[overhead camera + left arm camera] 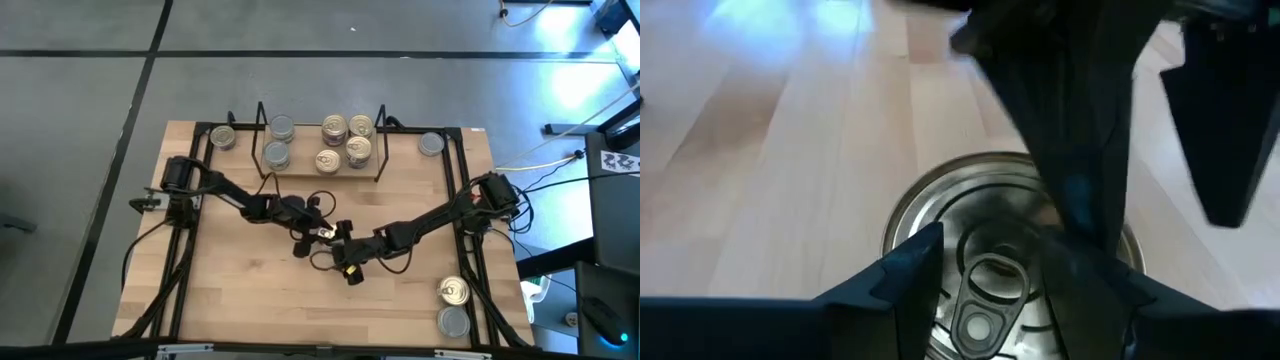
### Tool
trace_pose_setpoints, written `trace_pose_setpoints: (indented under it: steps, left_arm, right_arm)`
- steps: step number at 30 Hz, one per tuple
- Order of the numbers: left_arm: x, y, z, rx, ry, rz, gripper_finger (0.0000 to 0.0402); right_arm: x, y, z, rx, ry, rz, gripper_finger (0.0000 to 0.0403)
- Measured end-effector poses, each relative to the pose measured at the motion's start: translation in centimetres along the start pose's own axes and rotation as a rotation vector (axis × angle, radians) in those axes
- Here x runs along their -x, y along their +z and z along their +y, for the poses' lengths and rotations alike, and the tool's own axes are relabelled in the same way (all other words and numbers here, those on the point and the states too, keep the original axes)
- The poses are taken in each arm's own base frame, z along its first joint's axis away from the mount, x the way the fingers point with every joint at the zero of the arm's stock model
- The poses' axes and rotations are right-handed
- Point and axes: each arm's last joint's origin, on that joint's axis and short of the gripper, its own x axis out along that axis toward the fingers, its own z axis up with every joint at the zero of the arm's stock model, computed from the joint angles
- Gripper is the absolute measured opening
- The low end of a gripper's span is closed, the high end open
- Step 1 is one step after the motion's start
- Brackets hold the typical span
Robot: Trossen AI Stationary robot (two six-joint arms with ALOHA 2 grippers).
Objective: Stack canned seafood by type on shelf
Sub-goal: Stack the blue and pink tuna can on top of the blue and pink tuna can on the shelf
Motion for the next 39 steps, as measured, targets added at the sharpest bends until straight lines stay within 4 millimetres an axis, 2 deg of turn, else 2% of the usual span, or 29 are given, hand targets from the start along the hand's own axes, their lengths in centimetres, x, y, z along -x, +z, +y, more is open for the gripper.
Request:
trace_pose_setpoints:
  steps: [6, 12, 20, 26, 30, 35, 39]
  left_arm:
    - [-0.5, -0.5, 1.4, 0.061, -0.038, -0.049, 0.0170]
    - [-0.3, -0.6, 2.4, 0.109, -0.069, -0.064, 0.0170]
    - [-0.2, -0.6, 2.8, 0.156, -0.084, -0.067, 0.0170]
    - [-0.2, -0.6, 2.9, 0.159, -0.091, -0.067, 0.0170]
    - [-0.2, -0.7, 2.9, 0.178, -0.094, -0.065, 0.0170]
    - [-0.1, -0.7, 3.0, 0.203, -0.095, -0.074, 0.0170]
    - [0.0, -0.4, 3.0, 0.230, -0.088, -0.086, 0.0170]
  right_arm:
    - [0.6, -0.2, 1.4, 0.186, -0.188, 0.045, 0.0360]
    - [0.8, -1.0, 2.0, 0.293, -0.300, 0.136, 0.0360]
    - [-1.1, -2.8, 2.3, 0.434, -0.415, 0.246, 0.0360]
    - [-2.3, -3.0, 2.2, 0.518, -0.522, 0.257, 0.0356]
    - [-2.6, -3.2, 2.2, 0.529, -0.509, 0.265, 0.0316]
    - [-2.6, -3.4, 2.3, 0.532, -0.495, 0.274, 0.0197]
    - [-2.5, -3.4, 2.5, 0.515, -0.486, 0.268, 0.0189]
